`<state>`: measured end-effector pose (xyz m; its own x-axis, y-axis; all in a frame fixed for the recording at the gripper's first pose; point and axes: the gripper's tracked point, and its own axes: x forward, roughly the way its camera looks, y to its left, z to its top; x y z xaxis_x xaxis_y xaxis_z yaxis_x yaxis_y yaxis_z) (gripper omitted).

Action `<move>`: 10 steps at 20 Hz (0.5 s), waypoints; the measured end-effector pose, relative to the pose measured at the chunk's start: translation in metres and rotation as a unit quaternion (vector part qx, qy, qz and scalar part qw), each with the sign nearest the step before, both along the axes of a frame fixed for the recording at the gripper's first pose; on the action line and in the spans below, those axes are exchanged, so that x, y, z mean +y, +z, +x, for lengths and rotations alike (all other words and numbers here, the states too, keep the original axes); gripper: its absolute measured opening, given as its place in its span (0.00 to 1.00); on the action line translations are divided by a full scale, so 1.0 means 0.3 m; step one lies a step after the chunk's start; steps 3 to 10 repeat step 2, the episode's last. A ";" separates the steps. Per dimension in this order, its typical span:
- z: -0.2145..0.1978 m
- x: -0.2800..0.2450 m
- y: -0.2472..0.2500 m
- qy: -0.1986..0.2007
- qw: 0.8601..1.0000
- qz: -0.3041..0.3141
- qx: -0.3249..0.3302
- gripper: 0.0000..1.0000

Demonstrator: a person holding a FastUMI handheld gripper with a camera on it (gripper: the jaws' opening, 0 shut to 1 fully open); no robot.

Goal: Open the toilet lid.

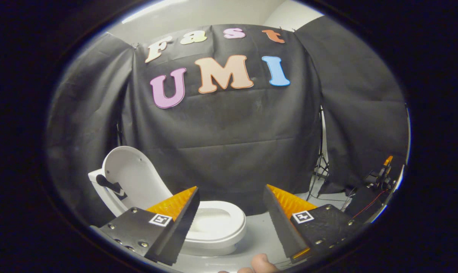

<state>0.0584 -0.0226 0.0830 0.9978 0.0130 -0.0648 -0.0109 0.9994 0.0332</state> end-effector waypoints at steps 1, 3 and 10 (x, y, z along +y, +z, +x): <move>0.002 0.010 0.002 0.003 1.000 -0.001 -0.002 0.99; 0.004 0.019 0.007 0.005 1.000 -0.002 -0.004 0.99; 0.004 0.019 0.007 0.005 1.000 -0.002 -0.004 0.99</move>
